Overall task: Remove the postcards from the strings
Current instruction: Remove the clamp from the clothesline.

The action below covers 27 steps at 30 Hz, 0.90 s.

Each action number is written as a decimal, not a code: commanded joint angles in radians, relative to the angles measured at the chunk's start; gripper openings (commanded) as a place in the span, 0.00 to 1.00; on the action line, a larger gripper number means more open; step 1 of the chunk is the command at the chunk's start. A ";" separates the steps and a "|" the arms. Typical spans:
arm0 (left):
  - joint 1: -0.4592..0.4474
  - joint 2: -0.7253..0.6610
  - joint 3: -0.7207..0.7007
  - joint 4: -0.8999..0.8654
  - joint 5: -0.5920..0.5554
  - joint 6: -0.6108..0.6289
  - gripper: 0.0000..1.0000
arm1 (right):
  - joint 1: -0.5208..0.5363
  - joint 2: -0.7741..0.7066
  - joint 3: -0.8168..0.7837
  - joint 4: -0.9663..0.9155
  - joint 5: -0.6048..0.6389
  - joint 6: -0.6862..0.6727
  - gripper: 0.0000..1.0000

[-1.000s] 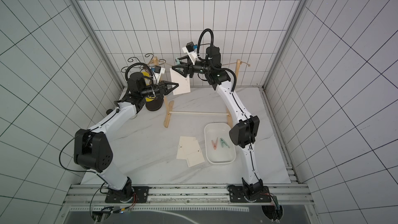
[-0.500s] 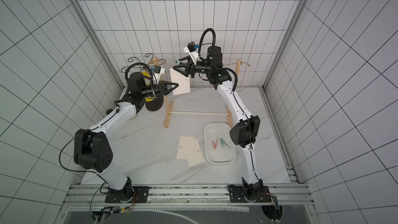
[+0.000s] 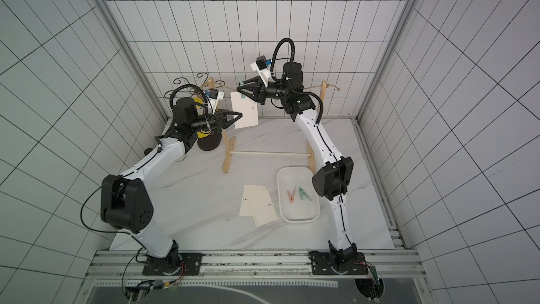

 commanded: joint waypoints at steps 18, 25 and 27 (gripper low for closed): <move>0.005 -0.021 -0.013 0.041 0.006 -0.017 0.00 | 0.013 -0.072 -0.064 0.137 0.082 0.024 0.00; 0.005 -0.048 -0.058 0.075 0.003 -0.043 0.00 | 0.024 -0.105 -0.112 0.254 0.200 0.055 0.00; 0.005 -0.057 -0.068 0.083 0.000 -0.048 0.00 | 0.026 -0.126 -0.148 0.307 0.221 0.070 0.00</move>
